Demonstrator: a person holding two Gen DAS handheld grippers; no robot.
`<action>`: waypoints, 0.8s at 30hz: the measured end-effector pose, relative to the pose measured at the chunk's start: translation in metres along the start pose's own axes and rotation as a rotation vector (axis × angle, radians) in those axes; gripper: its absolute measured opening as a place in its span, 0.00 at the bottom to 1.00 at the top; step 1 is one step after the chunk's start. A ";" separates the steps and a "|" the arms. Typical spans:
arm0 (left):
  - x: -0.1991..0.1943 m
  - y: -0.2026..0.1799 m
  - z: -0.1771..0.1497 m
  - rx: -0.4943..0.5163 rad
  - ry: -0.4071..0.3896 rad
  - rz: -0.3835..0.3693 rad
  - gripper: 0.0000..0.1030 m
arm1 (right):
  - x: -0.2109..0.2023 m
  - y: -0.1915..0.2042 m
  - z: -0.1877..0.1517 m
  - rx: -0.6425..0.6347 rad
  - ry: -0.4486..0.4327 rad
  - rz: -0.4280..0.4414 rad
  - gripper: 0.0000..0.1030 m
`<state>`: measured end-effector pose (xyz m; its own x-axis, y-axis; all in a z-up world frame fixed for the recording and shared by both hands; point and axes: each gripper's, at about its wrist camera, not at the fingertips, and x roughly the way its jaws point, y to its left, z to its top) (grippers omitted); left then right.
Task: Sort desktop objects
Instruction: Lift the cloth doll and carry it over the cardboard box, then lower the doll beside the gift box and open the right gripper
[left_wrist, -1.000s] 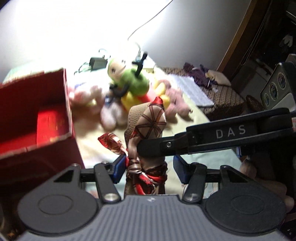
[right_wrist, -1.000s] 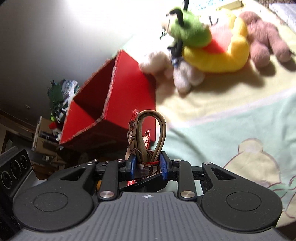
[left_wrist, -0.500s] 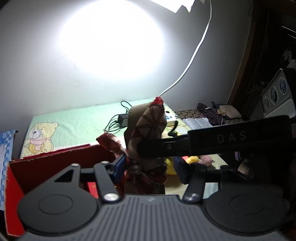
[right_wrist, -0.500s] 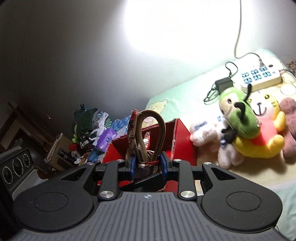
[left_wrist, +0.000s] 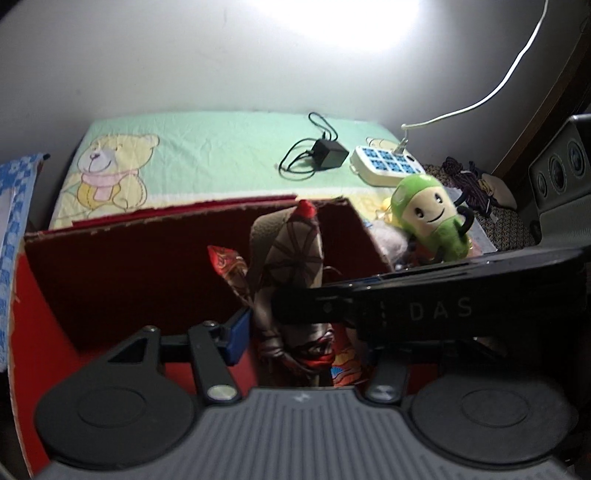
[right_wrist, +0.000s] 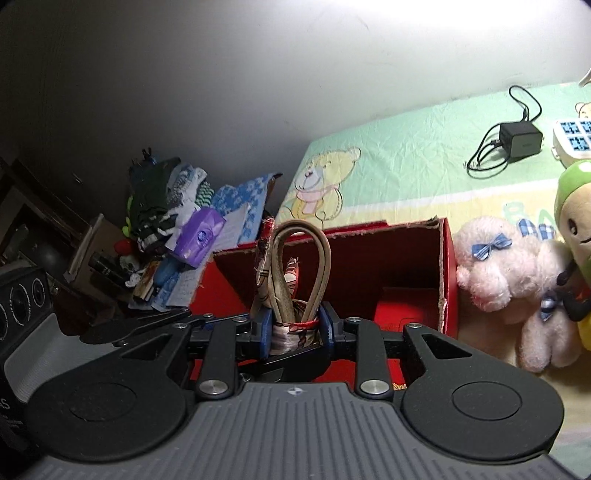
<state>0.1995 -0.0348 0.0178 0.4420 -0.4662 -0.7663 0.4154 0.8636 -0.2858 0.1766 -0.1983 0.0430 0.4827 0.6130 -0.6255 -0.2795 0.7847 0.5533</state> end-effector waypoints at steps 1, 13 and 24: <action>0.005 0.003 -0.001 -0.006 0.020 0.002 0.55 | 0.010 -0.001 0.000 0.002 0.029 -0.014 0.28; 0.062 0.029 -0.001 -0.052 0.282 0.092 0.56 | 0.095 -0.012 -0.003 0.014 0.320 -0.159 0.28; 0.070 0.032 -0.004 -0.033 0.339 0.116 0.57 | 0.107 -0.010 -0.002 -0.024 0.334 -0.219 0.31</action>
<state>0.2402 -0.0384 -0.0474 0.1934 -0.2790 -0.9406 0.3496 0.9154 -0.1996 0.2292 -0.1403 -0.0308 0.2377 0.4238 -0.8740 -0.2212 0.8998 0.3761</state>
